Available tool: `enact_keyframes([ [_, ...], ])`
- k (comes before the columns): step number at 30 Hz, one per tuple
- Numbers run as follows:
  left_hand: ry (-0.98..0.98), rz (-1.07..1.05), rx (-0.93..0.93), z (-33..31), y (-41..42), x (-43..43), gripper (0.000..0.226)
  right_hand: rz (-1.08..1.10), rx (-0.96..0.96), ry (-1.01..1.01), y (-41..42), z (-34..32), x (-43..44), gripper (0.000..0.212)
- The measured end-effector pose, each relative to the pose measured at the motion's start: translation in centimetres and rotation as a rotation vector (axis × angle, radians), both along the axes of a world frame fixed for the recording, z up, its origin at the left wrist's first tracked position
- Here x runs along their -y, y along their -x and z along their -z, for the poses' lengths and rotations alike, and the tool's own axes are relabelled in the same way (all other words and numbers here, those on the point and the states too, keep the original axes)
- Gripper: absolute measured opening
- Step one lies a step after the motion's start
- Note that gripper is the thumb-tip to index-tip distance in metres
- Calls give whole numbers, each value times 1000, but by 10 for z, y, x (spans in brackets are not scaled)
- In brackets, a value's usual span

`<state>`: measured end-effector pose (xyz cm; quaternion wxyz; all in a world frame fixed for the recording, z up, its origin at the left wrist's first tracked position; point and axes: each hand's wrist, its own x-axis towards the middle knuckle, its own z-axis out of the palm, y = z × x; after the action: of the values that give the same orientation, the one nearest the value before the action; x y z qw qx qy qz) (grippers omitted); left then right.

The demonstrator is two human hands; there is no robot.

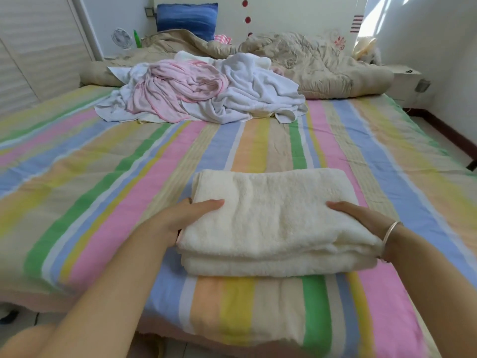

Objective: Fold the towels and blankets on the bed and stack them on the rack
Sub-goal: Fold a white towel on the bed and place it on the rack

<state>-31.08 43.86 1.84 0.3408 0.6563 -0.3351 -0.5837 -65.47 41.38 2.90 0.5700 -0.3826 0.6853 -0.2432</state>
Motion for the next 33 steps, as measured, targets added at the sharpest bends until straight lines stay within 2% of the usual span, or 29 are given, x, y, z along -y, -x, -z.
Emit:
enact_keyframes([
  [2,-14,4,-93,-5,-10,-7,40,10,87,-5,-13,-1,-11,66],
  [4,18,-25,-125,-9,-30,-17,28,11,175,22,-38,-2,-22,55],
  [10,89,-179,-6,-32,-155,-69,52,-96,261,60,-166,-9,-46,56],
  [13,136,-267,73,-49,-239,-116,77,-202,310,56,-256,-11,-61,59],
  [14,131,-308,99,-53,-262,-133,76,-238,327,58,-285,-12,-68,64],
  [16,135,-423,110,-59,-318,-173,52,-310,337,44,-353,-10,-81,71],
  [17,122,-474,110,-60,-341,-188,52,-335,337,39,-379,-10,-86,69],
  [19,88,-554,117,-57,-379,-215,80,-381,350,34,-429,-12,-96,56],
  [22,118,-692,106,-53,-433,-257,93,-442,336,9,-498,-18,-108,43],
  [24,135,-808,135,-50,-455,-284,125,-507,338,24,-538,-23,-115,36],
  [25,151,-866,148,-46,-465,-297,131,-540,353,31,-554,-26,-118,31],
  [26,184,-911,142,-42,-475,-313,128,-579,375,34,-573,-29,-123,26],
  [28,183,-980,127,-42,-478,-339,105,-653,410,35,-602,-36,-126,20],
  [33,122,-1213,108,-32,-515,-383,62,-871,395,52,-685,-48,-135,25],
])
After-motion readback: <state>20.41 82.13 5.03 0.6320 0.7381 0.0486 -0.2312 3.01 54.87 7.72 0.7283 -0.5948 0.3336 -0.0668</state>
